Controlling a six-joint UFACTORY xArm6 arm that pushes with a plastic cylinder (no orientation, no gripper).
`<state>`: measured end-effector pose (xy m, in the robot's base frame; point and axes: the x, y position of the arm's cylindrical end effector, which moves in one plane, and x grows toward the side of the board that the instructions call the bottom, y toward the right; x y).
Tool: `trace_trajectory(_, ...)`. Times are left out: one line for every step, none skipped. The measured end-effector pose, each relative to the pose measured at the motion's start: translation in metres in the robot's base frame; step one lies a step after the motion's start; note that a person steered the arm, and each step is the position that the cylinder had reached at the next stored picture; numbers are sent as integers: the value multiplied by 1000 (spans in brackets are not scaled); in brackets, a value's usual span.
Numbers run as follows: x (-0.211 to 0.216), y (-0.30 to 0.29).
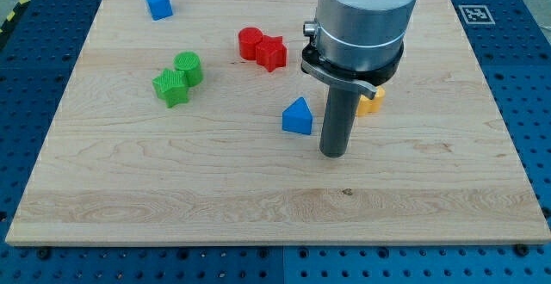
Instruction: Slide the yellow hexagon closer to red star
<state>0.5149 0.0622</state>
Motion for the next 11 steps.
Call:
trace_trajectory(-16,-12)
trace_trajectory(-33,-6)
trace_trajectory(-25,18)
trace_trajectory(-2,45)
trace_trajectory(9,79)
trace_trajectory(-7,81)
trace_trajectory(-27,69)
trace_trajectory(-28,50)
trace_trajectory(-45,40)
trace_trajectory(-51,44)
trace_trajectory(-50,43)
